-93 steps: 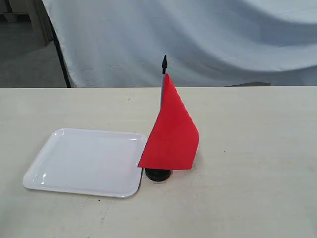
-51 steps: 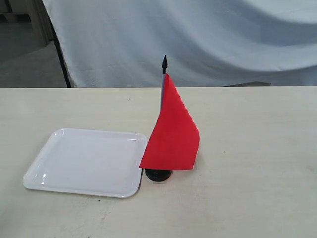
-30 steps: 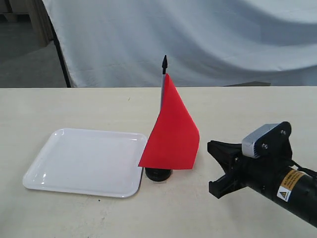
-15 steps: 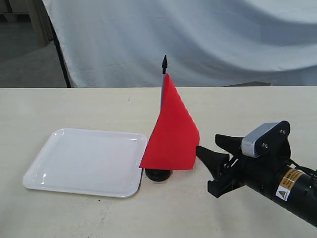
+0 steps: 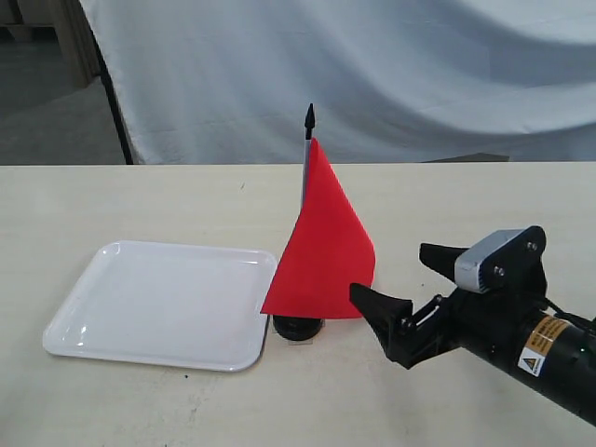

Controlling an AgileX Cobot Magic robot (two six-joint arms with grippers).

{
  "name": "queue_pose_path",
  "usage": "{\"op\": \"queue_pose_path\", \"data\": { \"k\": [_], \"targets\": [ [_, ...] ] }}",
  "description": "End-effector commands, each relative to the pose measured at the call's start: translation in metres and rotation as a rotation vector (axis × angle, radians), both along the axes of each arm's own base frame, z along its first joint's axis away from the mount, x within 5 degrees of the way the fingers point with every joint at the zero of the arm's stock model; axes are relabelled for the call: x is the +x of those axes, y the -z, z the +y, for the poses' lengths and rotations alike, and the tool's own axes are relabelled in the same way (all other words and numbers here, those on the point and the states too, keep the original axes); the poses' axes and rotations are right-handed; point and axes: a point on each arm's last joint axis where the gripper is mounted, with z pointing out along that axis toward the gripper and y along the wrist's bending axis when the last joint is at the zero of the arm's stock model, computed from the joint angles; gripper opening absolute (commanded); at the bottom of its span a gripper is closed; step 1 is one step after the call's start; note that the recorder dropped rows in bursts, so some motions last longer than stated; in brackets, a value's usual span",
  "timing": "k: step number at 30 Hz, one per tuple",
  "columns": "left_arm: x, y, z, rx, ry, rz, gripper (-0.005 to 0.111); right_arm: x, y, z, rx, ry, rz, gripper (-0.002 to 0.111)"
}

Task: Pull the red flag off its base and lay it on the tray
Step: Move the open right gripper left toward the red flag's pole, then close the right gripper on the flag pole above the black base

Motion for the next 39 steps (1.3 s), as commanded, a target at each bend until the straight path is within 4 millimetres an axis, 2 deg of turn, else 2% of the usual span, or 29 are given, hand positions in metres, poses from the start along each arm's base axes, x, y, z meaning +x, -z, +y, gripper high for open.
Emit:
{"op": "queue_pose_path", "data": {
  "k": [1,9,19,25,29,35,37,39],
  "targets": [
    [0.0,0.0,0.0,-0.007,0.002,-0.003,0.001,0.003,0.001,0.008,0.019,-0.034,-0.01,0.104],
    [0.0,0.0,0.0,-0.007,0.002,-0.003,0.001,0.018,0.011,0.041,-0.015,-0.132,-0.058,0.104],
    [0.0,0.0,0.0,-0.007,0.002,-0.003,0.001,0.057,0.026,0.069,-0.001,-0.151,-0.096,0.104],
    [0.0,0.0,0.0,-0.007,0.002,-0.003,0.001,0.078,0.039,0.079,0.002,-0.166,-0.117,0.104],
    [0.0,0.0,0.0,-0.007,0.002,-0.003,0.001,0.085,0.041,0.082,0.005,-0.167,-0.124,0.104],
    [0.0,0.0,0.0,-0.007,0.002,-0.003,0.001,0.088,0.04,0.083,0.009,-0.168,-0.134,0.096],
    [0.0,0.0,0.0,-0.007,0.002,-0.003,0.001,0.088,0.04,0.083,0.009,-0.168,-0.134,0.088],
    [0.0,0.0,0.0,-0.007,0.002,-0.003,0.001,0.088,0.04,0.083,0.009,-0.168,-0.134,0.073]
  ]
}}
